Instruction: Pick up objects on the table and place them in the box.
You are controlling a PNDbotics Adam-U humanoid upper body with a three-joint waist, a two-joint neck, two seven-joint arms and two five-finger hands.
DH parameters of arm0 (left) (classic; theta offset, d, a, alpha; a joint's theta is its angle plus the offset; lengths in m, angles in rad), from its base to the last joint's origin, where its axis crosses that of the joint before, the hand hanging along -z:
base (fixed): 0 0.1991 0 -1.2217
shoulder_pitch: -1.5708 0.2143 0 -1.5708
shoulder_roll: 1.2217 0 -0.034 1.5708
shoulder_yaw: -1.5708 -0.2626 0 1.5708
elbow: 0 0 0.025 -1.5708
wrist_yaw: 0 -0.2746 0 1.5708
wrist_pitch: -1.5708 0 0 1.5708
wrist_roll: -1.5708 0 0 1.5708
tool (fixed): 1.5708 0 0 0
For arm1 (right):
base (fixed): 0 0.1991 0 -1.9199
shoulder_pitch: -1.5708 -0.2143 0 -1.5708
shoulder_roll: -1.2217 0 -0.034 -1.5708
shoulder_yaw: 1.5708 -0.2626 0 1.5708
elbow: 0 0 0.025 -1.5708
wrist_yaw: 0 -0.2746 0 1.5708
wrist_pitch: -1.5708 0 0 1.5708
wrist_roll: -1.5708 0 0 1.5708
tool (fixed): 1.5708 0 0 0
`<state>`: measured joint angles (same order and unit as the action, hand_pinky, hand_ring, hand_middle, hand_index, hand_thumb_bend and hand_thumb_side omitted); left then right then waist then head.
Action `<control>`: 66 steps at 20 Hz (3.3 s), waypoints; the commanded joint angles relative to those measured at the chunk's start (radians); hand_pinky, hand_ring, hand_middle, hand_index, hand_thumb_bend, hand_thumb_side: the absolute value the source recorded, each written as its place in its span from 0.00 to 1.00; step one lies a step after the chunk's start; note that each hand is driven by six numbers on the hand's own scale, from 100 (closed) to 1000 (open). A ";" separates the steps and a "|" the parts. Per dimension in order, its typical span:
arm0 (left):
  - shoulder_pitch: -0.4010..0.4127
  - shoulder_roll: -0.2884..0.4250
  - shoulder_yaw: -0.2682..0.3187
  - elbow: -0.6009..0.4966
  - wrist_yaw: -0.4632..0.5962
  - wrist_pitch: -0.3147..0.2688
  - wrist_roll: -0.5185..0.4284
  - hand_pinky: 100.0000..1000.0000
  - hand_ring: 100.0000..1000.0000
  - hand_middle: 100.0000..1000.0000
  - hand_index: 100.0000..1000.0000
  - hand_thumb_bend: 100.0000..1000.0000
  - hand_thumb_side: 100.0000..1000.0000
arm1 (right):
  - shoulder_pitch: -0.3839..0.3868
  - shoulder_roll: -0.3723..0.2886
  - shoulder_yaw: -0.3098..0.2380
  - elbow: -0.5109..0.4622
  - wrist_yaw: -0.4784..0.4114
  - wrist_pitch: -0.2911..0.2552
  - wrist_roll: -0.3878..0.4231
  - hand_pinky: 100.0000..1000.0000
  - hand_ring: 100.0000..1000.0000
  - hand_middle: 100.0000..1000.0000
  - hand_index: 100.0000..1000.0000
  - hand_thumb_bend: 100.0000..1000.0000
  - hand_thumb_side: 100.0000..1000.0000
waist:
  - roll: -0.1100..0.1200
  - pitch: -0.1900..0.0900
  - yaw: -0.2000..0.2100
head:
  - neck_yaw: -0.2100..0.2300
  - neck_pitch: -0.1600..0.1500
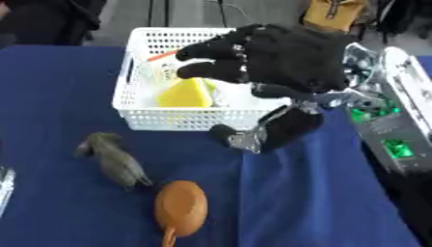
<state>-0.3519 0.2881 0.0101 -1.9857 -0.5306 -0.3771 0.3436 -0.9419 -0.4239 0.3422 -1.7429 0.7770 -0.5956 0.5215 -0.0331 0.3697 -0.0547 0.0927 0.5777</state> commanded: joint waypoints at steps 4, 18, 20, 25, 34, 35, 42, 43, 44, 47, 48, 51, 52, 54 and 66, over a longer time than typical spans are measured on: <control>-0.011 0.016 0.002 -0.014 0.004 0.001 -0.006 0.82 0.94 1.00 0.97 0.00 0.95 | -0.011 0.018 0.015 0.031 -0.013 -0.174 0.210 0.79 0.92 0.99 1.00 0.27 0.65 | 0.003 -0.034 0.006 | -0.010 -0.004; -0.012 0.013 0.000 -0.014 0.013 0.004 -0.017 0.81 0.94 1.00 0.96 0.00 0.95 | 0.048 0.078 0.067 0.045 -0.037 -0.243 0.331 0.74 0.91 0.99 1.00 0.35 0.49 | 0.003 -0.033 0.005 | -0.001 -0.005; -0.011 0.013 0.000 -0.014 0.013 0.005 -0.017 0.81 0.94 1.00 0.95 0.00 0.95 | 0.053 0.083 0.077 0.046 -0.036 -0.256 0.360 0.75 0.92 1.00 1.00 0.37 0.43 | 0.001 -0.033 0.004 | 0.001 -0.006; -0.009 0.012 0.000 -0.014 0.013 0.008 -0.020 0.81 0.94 1.00 0.94 0.00 0.95 | 0.066 0.098 0.097 0.048 -0.020 -0.284 0.385 0.77 0.93 1.00 1.00 0.35 0.41 | -0.005 -0.033 0.003 | 0.007 -0.010; -0.007 0.013 -0.001 -0.014 0.014 0.012 -0.021 0.81 0.93 1.00 0.94 0.00 0.95 | 0.086 0.101 0.112 -0.043 0.090 -0.311 0.351 0.84 0.98 1.00 1.00 0.32 0.48 | -0.014 -0.032 0.003 | 0.016 -0.017; -0.007 0.014 -0.001 -0.014 0.014 0.012 -0.021 0.81 0.93 1.00 0.94 0.00 0.95 | 0.087 0.098 0.118 -0.049 0.101 -0.311 0.346 0.85 0.99 1.00 1.00 0.31 0.47 | -0.015 -0.032 0.003 | 0.017 -0.018; -0.008 0.012 -0.003 -0.014 0.016 0.013 -0.024 0.80 0.93 1.00 0.94 0.00 0.95 | 0.104 0.084 0.161 -0.072 0.157 -0.311 0.324 0.86 0.99 1.00 1.00 0.30 0.45 | -0.019 -0.026 0.007 | 0.012 -0.017; -0.008 0.012 -0.003 -0.014 0.016 0.013 -0.024 0.80 0.93 1.00 0.94 0.00 0.95 | 0.106 0.082 0.168 -0.075 0.162 -0.311 0.323 0.86 0.99 1.00 1.00 0.31 0.45 | -0.020 -0.026 0.007 | 0.011 -0.016; -0.009 0.012 -0.004 -0.014 0.017 0.013 -0.025 0.80 0.93 1.00 0.94 0.00 0.95 | 0.109 0.081 0.177 -0.076 0.166 -0.311 0.323 0.86 0.99 1.00 1.00 0.31 0.45 | -0.021 -0.026 0.008 | 0.010 -0.015; -0.011 0.013 -0.005 -0.014 0.018 0.013 -0.026 0.80 0.92 1.00 0.94 0.00 0.94 | 0.122 0.081 0.193 -0.076 0.168 -0.311 0.330 0.86 0.99 1.00 1.00 0.32 0.43 | -0.021 -0.024 0.008 | 0.008 -0.012; -0.012 0.013 -0.004 -0.014 0.018 0.013 -0.026 0.80 0.92 1.00 0.94 0.00 0.94 | 0.126 0.081 0.194 -0.076 0.168 -0.311 0.332 0.86 0.99 1.00 1.00 0.32 0.43 | -0.021 -0.024 0.008 | 0.008 -0.011; -0.013 0.013 -0.005 -0.014 0.020 0.014 -0.027 0.80 0.92 1.00 0.94 0.00 0.94 | 0.139 0.082 0.198 -0.079 0.167 -0.311 0.341 0.87 0.99 1.00 1.00 0.33 0.42 | -0.022 -0.023 0.009 | 0.004 -0.005; -0.013 0.014 -0.005 -0.014 0.020 0.014 -0.027 0.80 0.92 1.00 0.94 0.00 0.94 | 0.142 0.081 0.201 -0.081 0.167 -0.311 0.342 0.87 0.99 1.00 1.00 0.32 0.42 | -0.023 -0.022 0.009 | 0.003 -0.003; -0.012 0.015 -0.006 -0.014 0.021 0.014 -0.028 0.80 0.92 1.00 0.94 0.00 0.94 | 0.146 0.079 0.206 -0.085 0.168 -0.311 0.342 0.87 0.99 1.00 1.00 0.32 0.42 | -0.024 -0.019 0.009 | 0.001 -0.002; -0.010 0.019 -0.009 -0.014 0.020 0.018 -0.030 0.80 0.92 1.00 0.94 0.00 0.94 | 0.159 0.065 0.228 -0.125 0.189 -0.311 0.290 0.86 0.96 1.00 1.00 0.31 0.44 | -0.031 0.003 0.007 | 0.005 -0.020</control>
<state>-0.3528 0.2889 0.0033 -1.9857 -0.5105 -0.3607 0.3165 -0.7731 -0.3400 0.5727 -1.8407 0.9558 -0.6002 0.5170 -0.0676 0.3900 -0.0479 0.0948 0.5691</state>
